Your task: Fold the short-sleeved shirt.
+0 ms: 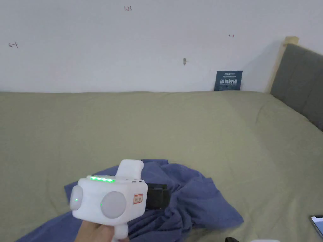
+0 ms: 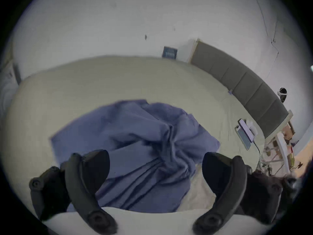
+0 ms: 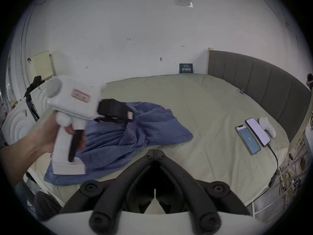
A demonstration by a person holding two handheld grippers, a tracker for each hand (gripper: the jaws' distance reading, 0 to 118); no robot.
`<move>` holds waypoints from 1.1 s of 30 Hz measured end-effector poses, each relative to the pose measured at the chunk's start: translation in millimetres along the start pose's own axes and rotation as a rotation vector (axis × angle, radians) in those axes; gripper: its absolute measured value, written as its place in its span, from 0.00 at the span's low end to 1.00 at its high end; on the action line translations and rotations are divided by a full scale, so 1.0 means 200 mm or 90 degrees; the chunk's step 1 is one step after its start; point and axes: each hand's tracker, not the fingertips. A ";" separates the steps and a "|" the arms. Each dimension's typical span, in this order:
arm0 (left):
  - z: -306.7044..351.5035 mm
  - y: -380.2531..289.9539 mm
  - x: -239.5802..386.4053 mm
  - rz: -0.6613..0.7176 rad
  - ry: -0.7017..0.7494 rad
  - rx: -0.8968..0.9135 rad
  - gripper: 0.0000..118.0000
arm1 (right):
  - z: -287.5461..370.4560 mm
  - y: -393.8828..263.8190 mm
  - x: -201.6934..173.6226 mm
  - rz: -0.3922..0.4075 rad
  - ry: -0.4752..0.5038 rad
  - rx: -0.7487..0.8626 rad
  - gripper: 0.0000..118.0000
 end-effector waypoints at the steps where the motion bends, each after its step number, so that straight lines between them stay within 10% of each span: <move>1: 0.15 -0.03 -0.03 -0.001 0.012 0.034 0.47 | 0.03 0.01 -0.02 0.008 -0.003 0.013 0.00; 2: 0.30 -0.06 -0.05 -0.005 0.020 0.068 0.47 | 0.05 0.01 -0.03 0.016 -0.003 0.028 0.00; 5: 0.70 -0.25 -0.12 0.036 0.137 0.163 0.01 | 0.11 0.03 -0.09 0.042 -0.011 0.048 0.00; 19: 1.45 -0.71 -0.32 0.177 0.323 0.262 0.01 | 0.25 0.11 -0.30 0.049 0.018 0.102 0.00; 33: 0.53 -0.58 -1.02 0.187 0.261 -0.042 0.10 | -0.06 0.01 -0.32 0.062 0.036 0.017 0.00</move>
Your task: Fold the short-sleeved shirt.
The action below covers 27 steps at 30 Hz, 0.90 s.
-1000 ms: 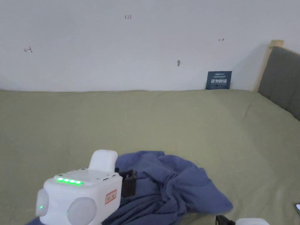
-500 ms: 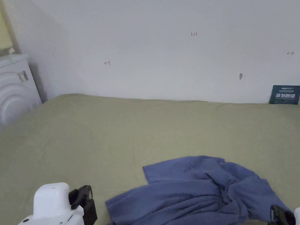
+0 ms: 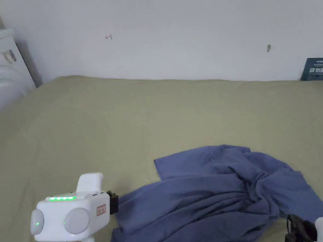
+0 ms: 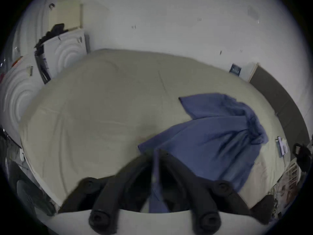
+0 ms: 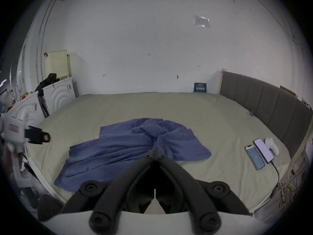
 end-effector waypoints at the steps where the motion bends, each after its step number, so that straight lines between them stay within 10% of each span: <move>1: -0.08 0.01 0.00 -0.002 0.013 -0.019 0.23 | -0.03 -0.01 0.01 0.002 -0.002 -0.009 0.00; 3: -0.27 0.03 -0.03 0.002 0.014 -0.072 0.95 | -0.08 -0.02 0.03 0.001 0.000 -0.023 0.00; 9: -0.50 0.01 0.02 -0.059 0.063 -0.121 1.00 | -0.17 -0.10 0.12 -0.006 -0.026 -0.064 0.00; 12: -0.41 0.03 0.05 -0.097 0.038 -0.105 0.75 | -0.19 -0.13 0.18 -0.025 -0.039 -0.085 0.00; 15: -0.34 0.03 0.10 -0.135 0.004 -0.090 0.08 | -0.22 -0.14 0.28 -0.053 -0.065 -0.104 0.00; 25: -0.31 0.04 0.11 -0.091 -0.011 -0.101 0.03 | -0.84 0.06 0.85 -0.069 -0.129 -0.219 0.02; 27: -0.31 0.03 0.11 -0.088 -0.017 -0.101 0.03 | -0.98 0.07 0.92 -0.072 -0.125 -0.270 0.61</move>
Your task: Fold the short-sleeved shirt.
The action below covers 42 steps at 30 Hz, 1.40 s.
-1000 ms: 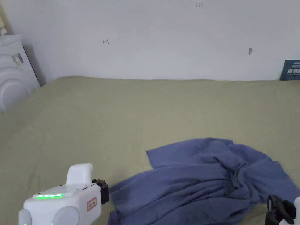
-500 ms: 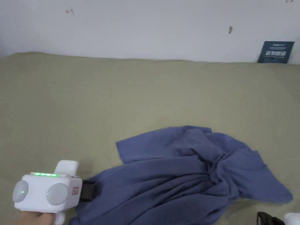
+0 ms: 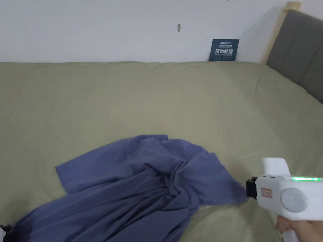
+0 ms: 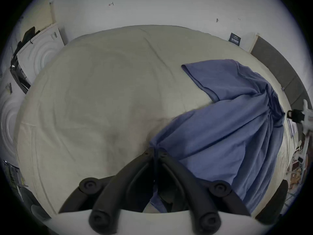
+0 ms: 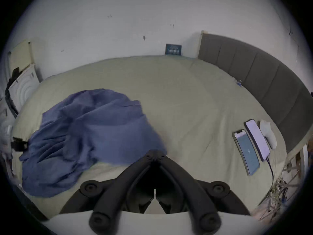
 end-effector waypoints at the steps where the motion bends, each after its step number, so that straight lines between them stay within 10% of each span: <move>1: 0.00 0.00 0.00 0.001 -0.002 0.000 0.03 | -0.05 0.02 0.01 0.002 0.017 -0.020 0.93; 3: -0.01 0.01 0.00 0.005 -0.003 0.000 0.03 | -0.16 0.02 0.01 0.010 0.022 -0.070 1.00; 9: -0.01 0.02 0.02 0.009 0.003 -0.006 0.03 | -0.19 -0.03 -0.03 0.048 0.004 -0.072 0.76; 12: 0.02 0.05 0.00 0.011 0.004 -0.012 0.03 | -0.07 0.00 -0.03 0.052 0.029 -0.039 0.02; 29: 1.36 0.58 -0.36 0.059 0.109 0.270 0.03 | 1.14 0.57 0.16 0.089 0.010 0.244 0.02; 42: 1.60 1.13 -0.15 0.026 0.216 0.372 0.03 | 1.40 1.25 0.11 0.082 -0.041 0.337 0.02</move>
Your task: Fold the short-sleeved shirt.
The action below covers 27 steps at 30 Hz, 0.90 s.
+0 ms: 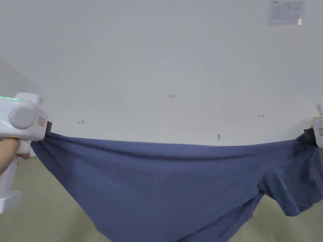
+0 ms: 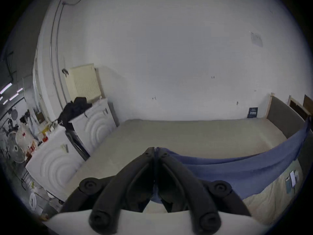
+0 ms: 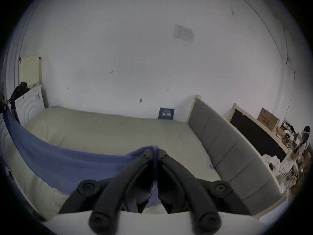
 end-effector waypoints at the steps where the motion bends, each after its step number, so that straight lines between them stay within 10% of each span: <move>1: -0.03 0.03 0.01 0.004 0.002 0.004 0.03 | -0.04 0.05 -0.01 -0.002 -0.007 0.004 0.02; 15: -0.69 0.07 0.24 0.020 0.073 -0.008 0.03 | -0.65 0.15 -0.18 -0.006 -0.055 0.001 0.02; 27: -0.79 -0.68 0.29 0.004 -0.006 -0.132 0.03 | -0.63 -0.70 -0.19 -0.047 -0.006 -0.091 0.02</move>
